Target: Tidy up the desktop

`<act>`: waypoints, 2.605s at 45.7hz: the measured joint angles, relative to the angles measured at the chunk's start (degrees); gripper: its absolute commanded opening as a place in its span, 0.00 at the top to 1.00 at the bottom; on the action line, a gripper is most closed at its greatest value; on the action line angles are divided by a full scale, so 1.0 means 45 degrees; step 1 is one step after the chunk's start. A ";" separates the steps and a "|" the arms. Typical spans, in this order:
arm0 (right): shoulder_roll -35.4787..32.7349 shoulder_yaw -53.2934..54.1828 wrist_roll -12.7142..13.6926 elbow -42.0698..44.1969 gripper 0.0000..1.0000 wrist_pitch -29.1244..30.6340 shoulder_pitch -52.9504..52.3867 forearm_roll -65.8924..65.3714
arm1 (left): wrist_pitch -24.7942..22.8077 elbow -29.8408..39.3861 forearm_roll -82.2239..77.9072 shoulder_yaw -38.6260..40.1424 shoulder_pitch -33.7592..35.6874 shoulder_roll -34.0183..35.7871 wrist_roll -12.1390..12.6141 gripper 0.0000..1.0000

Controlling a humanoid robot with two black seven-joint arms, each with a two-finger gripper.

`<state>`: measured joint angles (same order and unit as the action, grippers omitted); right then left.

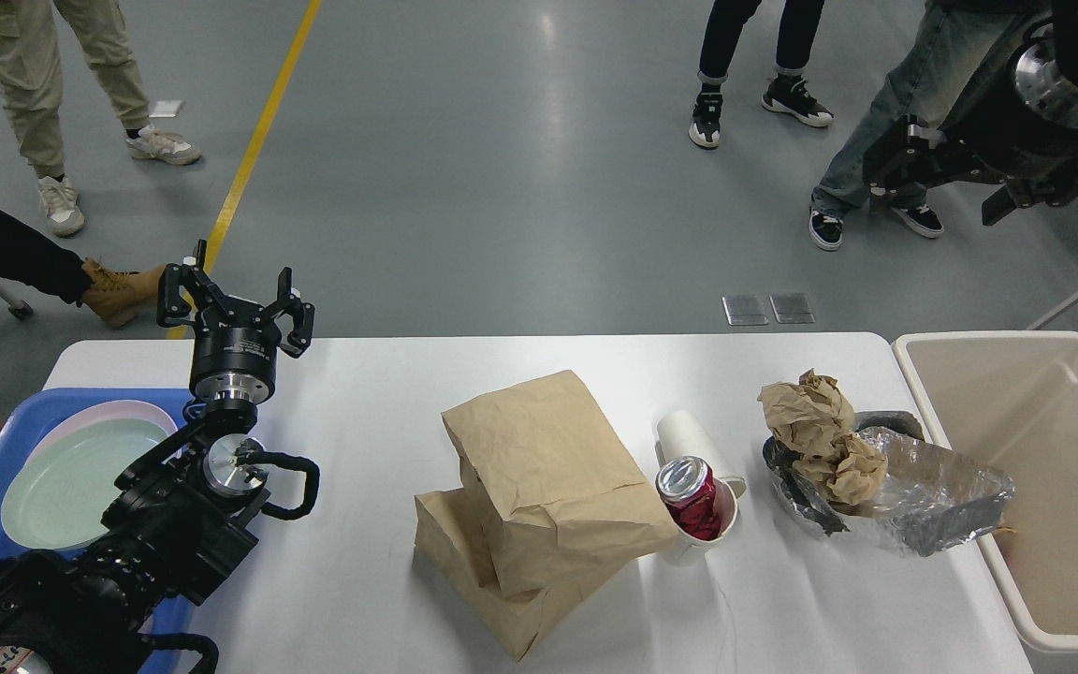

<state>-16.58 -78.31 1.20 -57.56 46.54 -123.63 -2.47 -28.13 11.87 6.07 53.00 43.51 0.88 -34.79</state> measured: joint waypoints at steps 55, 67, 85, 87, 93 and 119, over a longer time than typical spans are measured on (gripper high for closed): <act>0.2942 0.3715 0.0017 -0.4561 0.00 -0.1210 -0.2445 0.0050 | 0.0000 0.0000 0.0000 0.0000 0.0000 0.0002 -0.0005 0.04; 0.4092 0.5932 0.0009 -0.5841 0.00 -0.2606 -0.2793 0.0096 | 0.0000 0.0000 0.0000 0.0000 0.0000 0.0002 -0.0005 0.04; 0.5037 0.7556 0.0019 -0.5719 0.00 -0.2524 -0.2408 -0.0024 | 0.0000 0.0000 0.0000 0.0000 0.0000 0.0001 -0.0005 0.04; 0.4829 0.7451 0.0013 -0.5719 0.00 -0.2443 -0.2438 -0.0036 | 0.0000 0.0000 0.0000 0.0000 0.0000 0.0001 -0.0005 0.04; 0.3568 0.6620 0.0013 -0.5701 0.00 -0.0948 -0.2890 -0.0142 | 0.0000 0.0000 0.0000 0.0000 0.0000 0.0001 -0.0005 0.04; 0.1746 0.2593 0.0007 -0.0031 0.00 0.1880 -0.4149 -0.0316 | 0.0000 0.0000 0.0000 0.0000 0.0000 0.0000 -0.0005 0.04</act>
<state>-8.73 -66.64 1.23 -57.70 55.00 -142.30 -3.89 -28.13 11.86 6.07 53.00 43.51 0.88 -34.81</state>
